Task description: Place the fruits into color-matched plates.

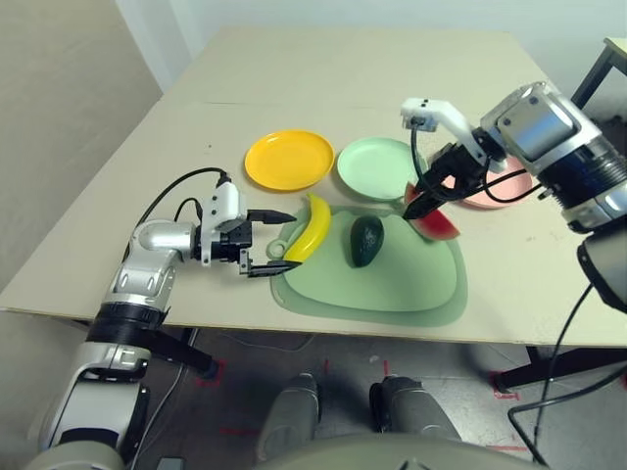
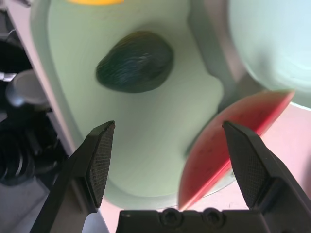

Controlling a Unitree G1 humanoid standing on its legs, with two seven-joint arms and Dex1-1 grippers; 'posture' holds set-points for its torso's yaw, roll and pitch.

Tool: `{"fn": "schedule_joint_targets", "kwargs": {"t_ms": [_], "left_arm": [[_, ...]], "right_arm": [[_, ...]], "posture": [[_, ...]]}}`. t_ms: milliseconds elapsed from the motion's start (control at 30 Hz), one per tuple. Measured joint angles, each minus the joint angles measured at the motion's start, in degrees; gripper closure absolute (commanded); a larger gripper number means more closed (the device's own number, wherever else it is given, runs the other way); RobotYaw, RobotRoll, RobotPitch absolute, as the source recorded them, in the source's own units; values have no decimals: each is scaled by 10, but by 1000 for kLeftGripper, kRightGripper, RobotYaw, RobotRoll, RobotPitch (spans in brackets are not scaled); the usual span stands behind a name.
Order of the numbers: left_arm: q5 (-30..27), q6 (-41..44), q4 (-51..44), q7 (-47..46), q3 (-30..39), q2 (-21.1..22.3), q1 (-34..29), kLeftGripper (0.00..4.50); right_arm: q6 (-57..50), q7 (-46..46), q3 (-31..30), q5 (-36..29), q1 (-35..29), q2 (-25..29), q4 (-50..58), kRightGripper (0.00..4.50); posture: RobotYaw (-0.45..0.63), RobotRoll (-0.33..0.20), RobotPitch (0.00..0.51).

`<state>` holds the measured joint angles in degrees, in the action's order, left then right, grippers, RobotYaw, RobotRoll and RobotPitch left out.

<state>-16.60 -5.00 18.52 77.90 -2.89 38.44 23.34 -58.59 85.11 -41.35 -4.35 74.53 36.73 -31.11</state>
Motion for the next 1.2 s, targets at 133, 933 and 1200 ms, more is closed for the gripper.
{"fn": "schedule_joint_targets", "kwargs": {"t_ms": [133, 933, 1200], "left_arm": [[0, 0, 0, 0, 0, 0, 0, 0], [-2, 5, -33, -23, -1, 0, -45, 0], [-7, 14, -54, -35, -1, 5, -61, 0]], "right_arm": [[146, 6, 1, 31, -2, 10, -1, 33], [1395, -132, -45, 393, 64, -3, -311, 33], [1396, -314, -68, 554, 73, -24, -324, 33]], "posture": [[-5, 0, 72], [78, 0, 111], [116, 0, 118]]}}
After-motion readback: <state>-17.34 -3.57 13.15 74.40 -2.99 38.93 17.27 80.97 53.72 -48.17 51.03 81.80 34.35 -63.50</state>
